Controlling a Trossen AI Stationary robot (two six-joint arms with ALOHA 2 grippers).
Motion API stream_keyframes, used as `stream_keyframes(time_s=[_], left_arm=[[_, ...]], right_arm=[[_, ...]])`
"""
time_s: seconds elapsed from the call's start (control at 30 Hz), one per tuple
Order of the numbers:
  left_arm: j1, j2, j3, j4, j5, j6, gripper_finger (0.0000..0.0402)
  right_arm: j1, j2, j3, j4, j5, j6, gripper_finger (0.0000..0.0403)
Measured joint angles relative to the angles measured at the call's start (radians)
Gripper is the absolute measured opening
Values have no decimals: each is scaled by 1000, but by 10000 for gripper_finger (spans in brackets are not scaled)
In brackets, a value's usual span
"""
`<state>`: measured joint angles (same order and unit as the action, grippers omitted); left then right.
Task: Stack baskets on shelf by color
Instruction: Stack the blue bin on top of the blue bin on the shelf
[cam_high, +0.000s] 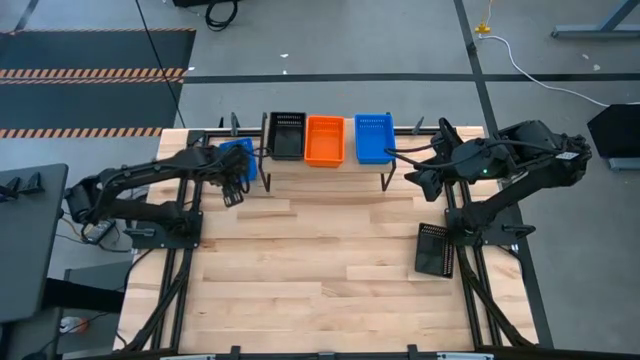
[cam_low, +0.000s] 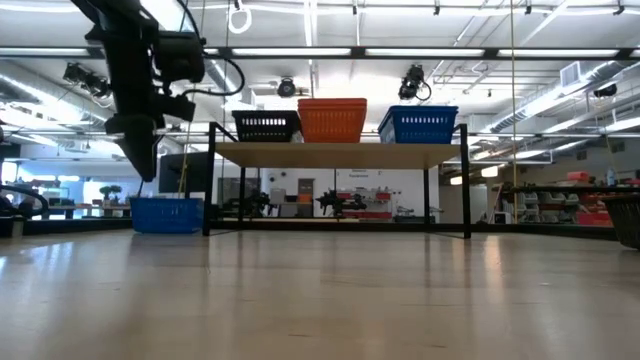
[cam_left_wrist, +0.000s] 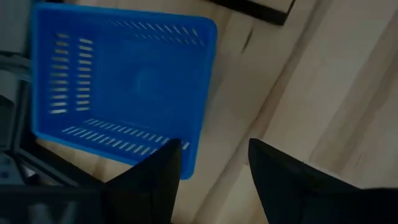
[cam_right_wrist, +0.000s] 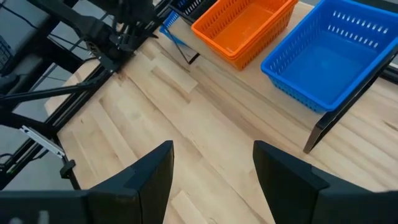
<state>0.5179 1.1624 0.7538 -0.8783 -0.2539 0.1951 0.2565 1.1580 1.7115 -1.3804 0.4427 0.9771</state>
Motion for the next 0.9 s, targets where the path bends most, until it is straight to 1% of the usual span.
stream_keyframes(time_s=[0.2, 0.27, 0.4, 0.57, 0.67, 0.8, 0.9], left_arm=[[29, -19, -19, 17, 3, -17, 194], [51, -18, -44, 41, 15, -26, 194], [70, -11, -53, 95, 22, -16, 194], [75, -10, -69, 122, 93, 59, 194], [75, -10, -95, 118, 91, 84, 192], [75, -10, -97, 130, 88, 89, 187], [75, -10, -97, 141, 46, 90, 180]], right_arm=[[0, 0, 0, -2, 0, 0, 226], [0, 0, 0, -2, 0, 0, 226], [0, 0, 0, -2, -17, 10, 226], [0, 0, 0, -3, -46, 20, 226], [0, 0, 0, -3, -48, 38, 226], [0, 0, 0, -3, -51, 45, 226], [0, 0, 0, -2, -51, 45, 226]])
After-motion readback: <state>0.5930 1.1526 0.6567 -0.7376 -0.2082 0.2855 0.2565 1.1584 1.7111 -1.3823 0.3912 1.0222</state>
